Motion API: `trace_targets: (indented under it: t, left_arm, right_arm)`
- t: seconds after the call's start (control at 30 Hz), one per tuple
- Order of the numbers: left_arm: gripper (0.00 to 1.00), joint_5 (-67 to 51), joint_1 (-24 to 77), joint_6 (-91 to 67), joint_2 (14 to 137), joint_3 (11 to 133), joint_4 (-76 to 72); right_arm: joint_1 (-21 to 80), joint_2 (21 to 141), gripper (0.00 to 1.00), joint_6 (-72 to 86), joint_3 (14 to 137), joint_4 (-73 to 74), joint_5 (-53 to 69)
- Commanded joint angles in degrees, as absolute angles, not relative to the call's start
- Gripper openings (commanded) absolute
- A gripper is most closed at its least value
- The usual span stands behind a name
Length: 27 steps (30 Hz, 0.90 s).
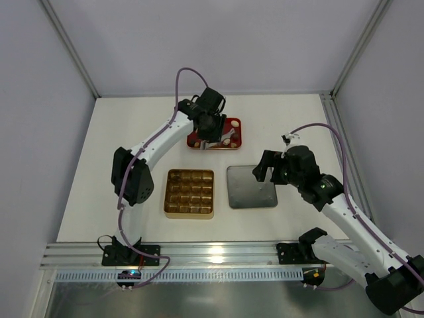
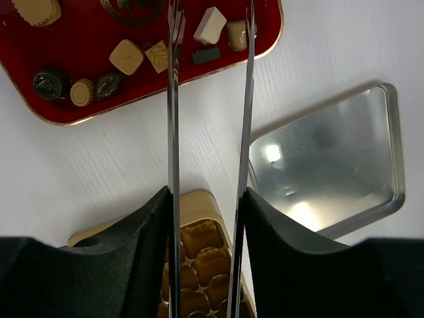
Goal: Pack the chocolate
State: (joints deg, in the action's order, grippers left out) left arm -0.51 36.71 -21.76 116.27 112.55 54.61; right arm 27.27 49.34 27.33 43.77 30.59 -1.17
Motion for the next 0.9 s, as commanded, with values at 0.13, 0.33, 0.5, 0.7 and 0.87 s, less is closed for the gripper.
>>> trace_targets:
  t: [0.13, 0.33, 0.5, 0.7, 0.87]
  left_arm:
    - [0.46, 2.46, 37.09, -19.60, 118.56, 114.96, 54.05]
    - [0.45, 2.37, 37.70, -19.25, 119.18, 113.91, 53.44]
    - [0.45, 2.46, 38.14, -19.16, 119.53, 113.29, 53.61]
    - [0.43, 2.81, 38.32, -19.16, 119.97, 113.38, 54.05]
    - [0.42, 3.16, 38.50, -19.34, 120.15, 113.47, 54.49]
  right_arm:
    - [27.51, 48.69, 1.00, 26.54, 46.05, 30.59, -1.85]
    - [27.51, 48.96, 1.00, 26.46, 45.88, 30.50, -1.93]
    - [27.51, 49.04, 1.00, 26.72, 45.53, 30.15, -1.76]
    - [27.51, 49.31, 1.00, 27.16, 45.09, 29.62, -1.58]
    - [27.51, 49.39, 1.00, 27.42, 44.39, 29.00, -1.23]
